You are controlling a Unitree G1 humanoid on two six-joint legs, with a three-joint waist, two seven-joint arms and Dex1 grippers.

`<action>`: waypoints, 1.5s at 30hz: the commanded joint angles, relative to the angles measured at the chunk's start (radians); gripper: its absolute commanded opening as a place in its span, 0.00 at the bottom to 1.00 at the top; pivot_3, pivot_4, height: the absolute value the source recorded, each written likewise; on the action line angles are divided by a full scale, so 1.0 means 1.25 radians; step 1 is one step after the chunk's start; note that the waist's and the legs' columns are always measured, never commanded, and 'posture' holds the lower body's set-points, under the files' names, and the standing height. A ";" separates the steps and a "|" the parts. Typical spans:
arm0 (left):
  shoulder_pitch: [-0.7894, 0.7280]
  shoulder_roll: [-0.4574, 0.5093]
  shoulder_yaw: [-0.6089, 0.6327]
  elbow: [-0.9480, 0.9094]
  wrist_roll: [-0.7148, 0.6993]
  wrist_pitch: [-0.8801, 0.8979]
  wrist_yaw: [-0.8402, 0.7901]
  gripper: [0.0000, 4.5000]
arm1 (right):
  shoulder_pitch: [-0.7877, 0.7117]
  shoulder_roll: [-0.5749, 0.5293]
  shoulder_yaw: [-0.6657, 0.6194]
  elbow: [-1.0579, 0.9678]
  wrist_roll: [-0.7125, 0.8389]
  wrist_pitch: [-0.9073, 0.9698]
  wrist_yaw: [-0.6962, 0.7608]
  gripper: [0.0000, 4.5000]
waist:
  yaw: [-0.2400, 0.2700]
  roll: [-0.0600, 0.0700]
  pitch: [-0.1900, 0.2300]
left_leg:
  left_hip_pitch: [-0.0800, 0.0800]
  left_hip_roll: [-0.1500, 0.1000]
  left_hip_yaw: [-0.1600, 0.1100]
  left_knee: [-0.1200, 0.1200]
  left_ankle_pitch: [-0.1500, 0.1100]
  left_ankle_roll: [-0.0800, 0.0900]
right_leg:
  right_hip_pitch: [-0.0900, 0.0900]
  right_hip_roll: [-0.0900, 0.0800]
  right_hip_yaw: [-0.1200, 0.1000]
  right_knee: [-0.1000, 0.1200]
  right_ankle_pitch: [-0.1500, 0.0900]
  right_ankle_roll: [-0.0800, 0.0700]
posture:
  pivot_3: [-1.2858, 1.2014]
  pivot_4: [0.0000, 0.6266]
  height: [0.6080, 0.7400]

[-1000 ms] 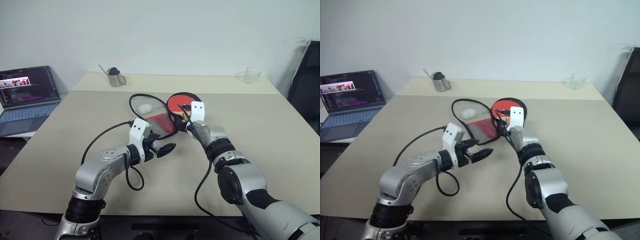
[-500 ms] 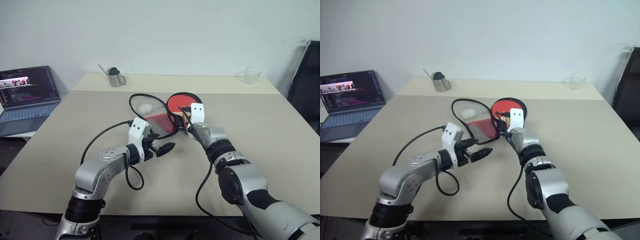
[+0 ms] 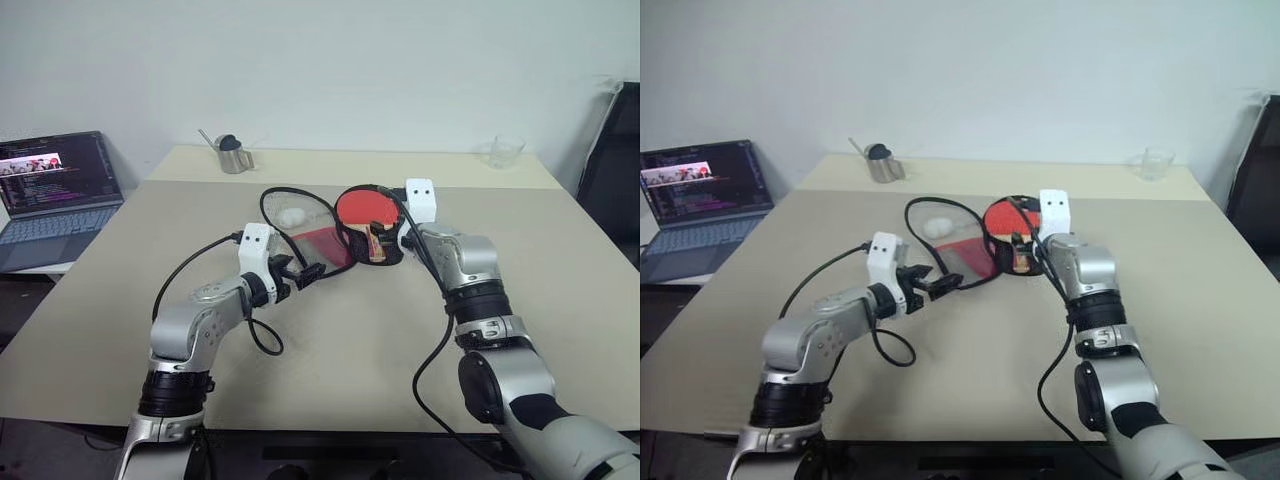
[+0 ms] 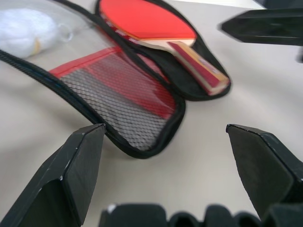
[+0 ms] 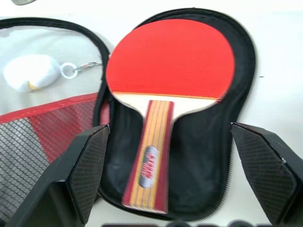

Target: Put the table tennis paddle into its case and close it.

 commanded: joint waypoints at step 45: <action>-0.181 -0.082 0.067 0.335 0.132 -0.164 0.074 1.00 | 0.033 -0.172 -0.047 -0.029 -0.021 -0.040 -0.035 1.00 | 0.002 0.000 0.000 | 0.000 -0.001 0.001 0.000 0.000 0.000 | 0.000 0.000 0.000 0.000 -0.002 0.004 | 0.52 0.24 1.00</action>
